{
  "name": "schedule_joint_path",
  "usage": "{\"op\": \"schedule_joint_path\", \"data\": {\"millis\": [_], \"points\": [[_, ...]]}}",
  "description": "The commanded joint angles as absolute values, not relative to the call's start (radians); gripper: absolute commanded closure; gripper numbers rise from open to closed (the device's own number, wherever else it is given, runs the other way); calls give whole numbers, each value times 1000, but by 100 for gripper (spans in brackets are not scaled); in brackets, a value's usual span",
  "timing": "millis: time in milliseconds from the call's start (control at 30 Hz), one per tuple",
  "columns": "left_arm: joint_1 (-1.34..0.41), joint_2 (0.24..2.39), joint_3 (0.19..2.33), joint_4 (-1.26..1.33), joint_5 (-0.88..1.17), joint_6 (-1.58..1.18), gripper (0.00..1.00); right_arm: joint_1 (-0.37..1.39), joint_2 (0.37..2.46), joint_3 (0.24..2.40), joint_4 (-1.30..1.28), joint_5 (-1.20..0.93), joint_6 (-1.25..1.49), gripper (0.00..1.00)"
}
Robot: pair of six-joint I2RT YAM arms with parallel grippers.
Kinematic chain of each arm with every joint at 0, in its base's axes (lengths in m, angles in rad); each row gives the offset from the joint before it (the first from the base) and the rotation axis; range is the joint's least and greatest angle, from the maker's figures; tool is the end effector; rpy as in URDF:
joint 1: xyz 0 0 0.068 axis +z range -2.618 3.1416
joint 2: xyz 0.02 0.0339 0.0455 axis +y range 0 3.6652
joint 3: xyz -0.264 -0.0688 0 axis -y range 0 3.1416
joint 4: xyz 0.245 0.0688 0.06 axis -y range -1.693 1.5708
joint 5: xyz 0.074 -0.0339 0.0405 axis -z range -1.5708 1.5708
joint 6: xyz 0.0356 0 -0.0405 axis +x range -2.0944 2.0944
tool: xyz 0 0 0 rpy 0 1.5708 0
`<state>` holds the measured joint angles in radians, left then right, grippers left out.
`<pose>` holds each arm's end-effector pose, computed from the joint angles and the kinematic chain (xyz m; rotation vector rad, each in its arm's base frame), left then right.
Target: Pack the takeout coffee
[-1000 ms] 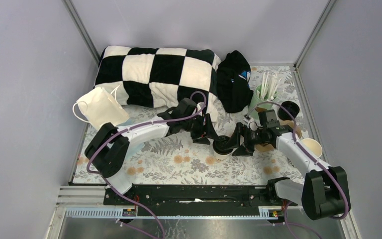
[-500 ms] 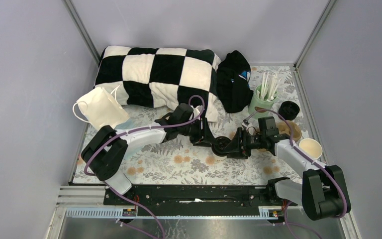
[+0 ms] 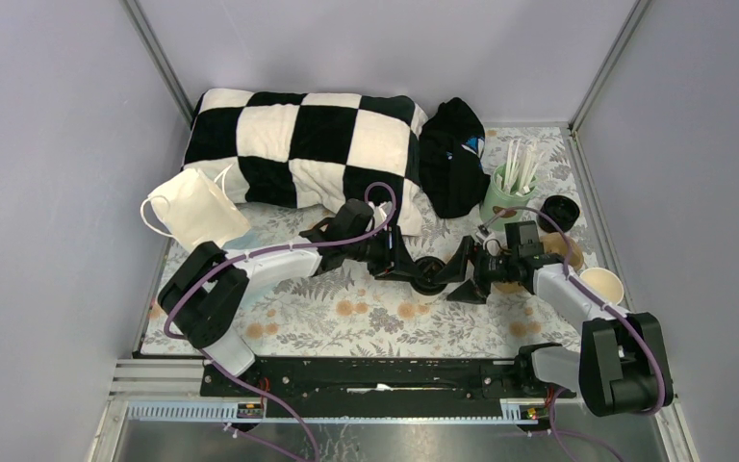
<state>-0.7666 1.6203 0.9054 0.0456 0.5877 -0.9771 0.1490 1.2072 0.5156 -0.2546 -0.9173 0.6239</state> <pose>0.2302 -0.2492 0.1976 0.1053 2.6198 -1.4663 0.2025 0.0590 0.1726 0.2029 2.5516 1.4636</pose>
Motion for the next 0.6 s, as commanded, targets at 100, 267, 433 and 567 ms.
{"op": "schedule_joint_path", "data": {"millis": [100,267,433,567], "points": [[-775,1668,885,-87,515,-910,53,115,1227,558,-133,-957,666,7],[-774,1672,898,-100,517,-903,53,115,1259,613,-157,-936,643,3],[-774,1684,886,-96,517,-903,54,113,1385,542,55,-930,729,22],[-770,1705,847,-80,512,-911,56,114,1471,484,37,-857,676,27]]}}
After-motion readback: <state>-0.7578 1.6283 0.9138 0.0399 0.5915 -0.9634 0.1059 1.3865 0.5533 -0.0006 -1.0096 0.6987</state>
